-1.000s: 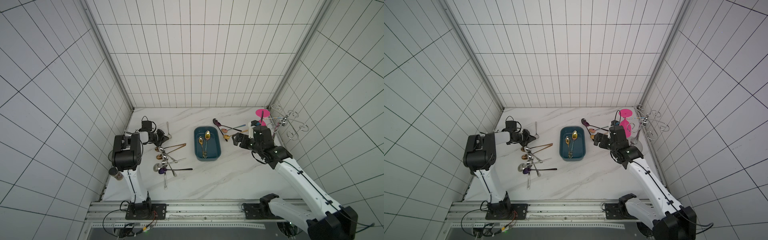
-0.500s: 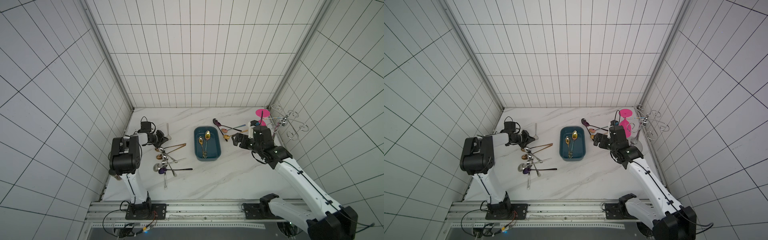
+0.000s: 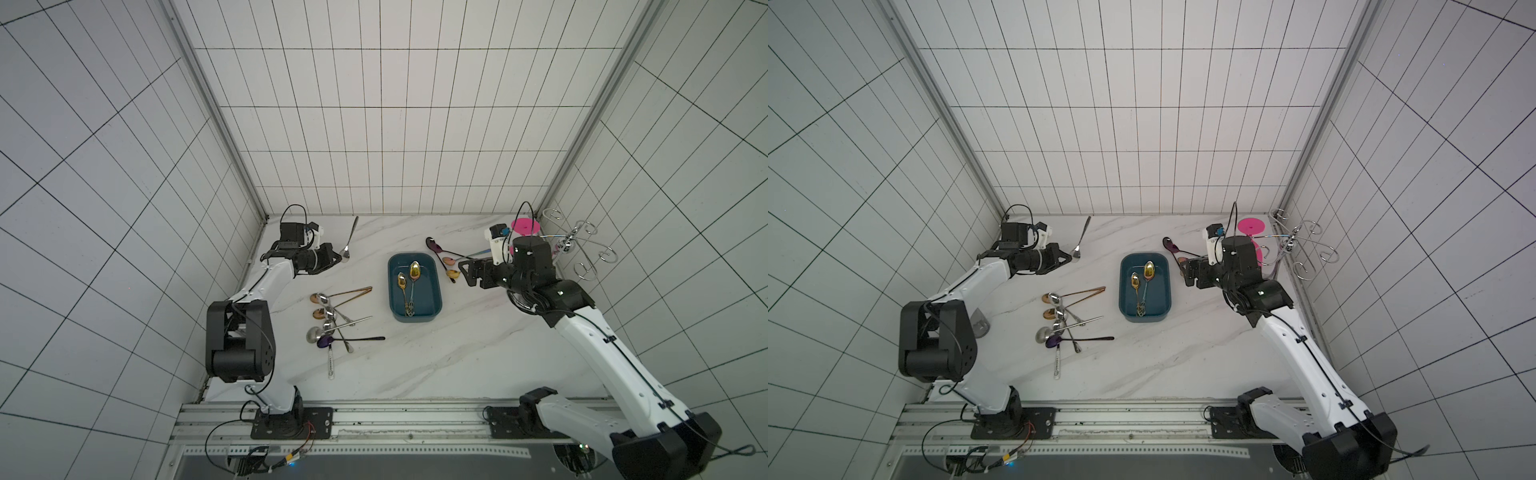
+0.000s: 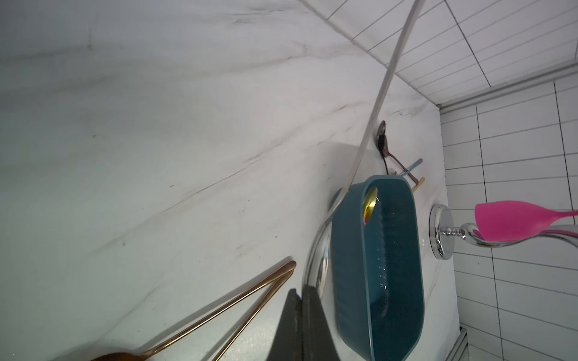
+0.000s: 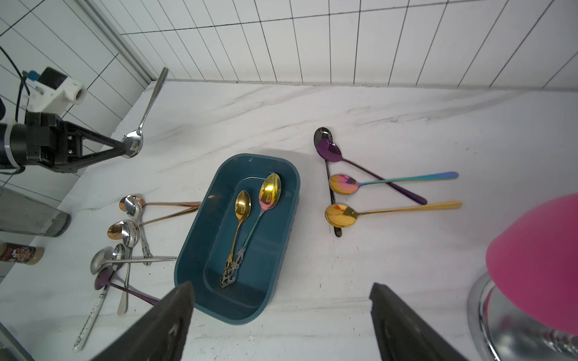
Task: Put the spoon into the storage box
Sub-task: Pick up the spoon from the center of the board.
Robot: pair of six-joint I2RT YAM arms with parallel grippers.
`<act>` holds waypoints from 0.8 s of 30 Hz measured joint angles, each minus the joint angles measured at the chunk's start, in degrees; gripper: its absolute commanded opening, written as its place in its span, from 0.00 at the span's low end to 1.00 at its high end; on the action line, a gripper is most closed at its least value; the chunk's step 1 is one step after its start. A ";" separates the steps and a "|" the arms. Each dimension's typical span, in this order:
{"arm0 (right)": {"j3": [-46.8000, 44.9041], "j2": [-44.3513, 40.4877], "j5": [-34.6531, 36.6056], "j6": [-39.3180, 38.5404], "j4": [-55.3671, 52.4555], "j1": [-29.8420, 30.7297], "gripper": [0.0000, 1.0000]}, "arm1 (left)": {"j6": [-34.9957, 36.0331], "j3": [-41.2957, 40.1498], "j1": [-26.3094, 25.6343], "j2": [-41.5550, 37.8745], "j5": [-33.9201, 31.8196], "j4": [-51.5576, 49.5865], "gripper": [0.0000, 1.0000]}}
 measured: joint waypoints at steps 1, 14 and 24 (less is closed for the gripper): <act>1.09 0.07 -0.37 -1.99 -0.98 0.00 0.90 | 4.28 1.90 -1.81 -0.52 -1.20 -2.01 0.00; 5.66 0.17 -2.43 -21.29 -12.07 3.21 0.88 | 49.96 18.21 -18.16 -0.57 -22.93 -20.55 0.00; 11.65 6.71 -8.00 -21.64 -13.62 7.19 0.83 | 73.81 21.27 -25.49 -0.57 -32.57 -25.75 0.00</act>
